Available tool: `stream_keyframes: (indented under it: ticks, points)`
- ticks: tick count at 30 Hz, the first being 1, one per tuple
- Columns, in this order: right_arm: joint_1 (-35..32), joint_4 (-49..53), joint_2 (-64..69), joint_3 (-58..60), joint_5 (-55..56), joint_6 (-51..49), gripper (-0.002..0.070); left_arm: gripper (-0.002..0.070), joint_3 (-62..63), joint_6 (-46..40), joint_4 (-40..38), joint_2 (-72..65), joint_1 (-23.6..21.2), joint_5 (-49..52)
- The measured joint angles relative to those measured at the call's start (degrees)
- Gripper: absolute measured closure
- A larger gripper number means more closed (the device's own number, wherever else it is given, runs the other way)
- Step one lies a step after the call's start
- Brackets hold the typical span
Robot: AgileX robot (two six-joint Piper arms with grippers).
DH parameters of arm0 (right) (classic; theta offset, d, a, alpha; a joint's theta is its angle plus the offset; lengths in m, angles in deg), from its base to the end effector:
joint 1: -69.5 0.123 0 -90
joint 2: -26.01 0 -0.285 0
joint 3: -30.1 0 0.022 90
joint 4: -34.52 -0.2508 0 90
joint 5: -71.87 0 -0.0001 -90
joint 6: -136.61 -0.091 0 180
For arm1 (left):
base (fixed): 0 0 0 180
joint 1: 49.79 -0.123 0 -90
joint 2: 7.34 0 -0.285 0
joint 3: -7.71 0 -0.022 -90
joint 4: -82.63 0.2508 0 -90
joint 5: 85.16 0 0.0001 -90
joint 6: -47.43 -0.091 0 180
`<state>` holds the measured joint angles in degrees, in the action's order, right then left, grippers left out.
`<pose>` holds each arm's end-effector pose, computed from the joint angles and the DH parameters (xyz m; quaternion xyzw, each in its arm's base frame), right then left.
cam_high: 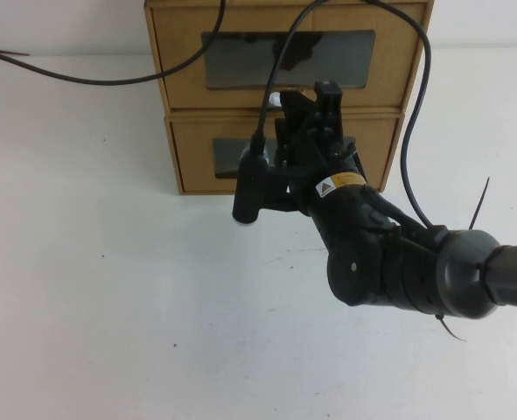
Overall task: Open the shoe box
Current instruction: 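Pull the top drawer of the cardboard box fully open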
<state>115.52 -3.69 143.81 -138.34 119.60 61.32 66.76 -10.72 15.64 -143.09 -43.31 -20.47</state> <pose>0.3228 0.2745 0.2351 -0.5149 0.4726 -0.3432 0.6274 0.4767 -0.1304 0.3786 0.3719 0.6960 -0.3738 0.4873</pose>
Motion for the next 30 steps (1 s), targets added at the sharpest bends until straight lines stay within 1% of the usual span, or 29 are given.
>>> stream_keyframes:
  ticks: [17,30]
  points:
    - [-1.6,3.4,1.6,-0.2,-1.4,-1.8,0.0412,0.0679,0.0,0.0,0.0,0.0,0.0,0.0]
    - [-1.8,3.7,4.2,-4.6,-0.6,-1.9,0.0412,0.0679,0.0,-0.1,0.0,0.0,0.0,0.0]
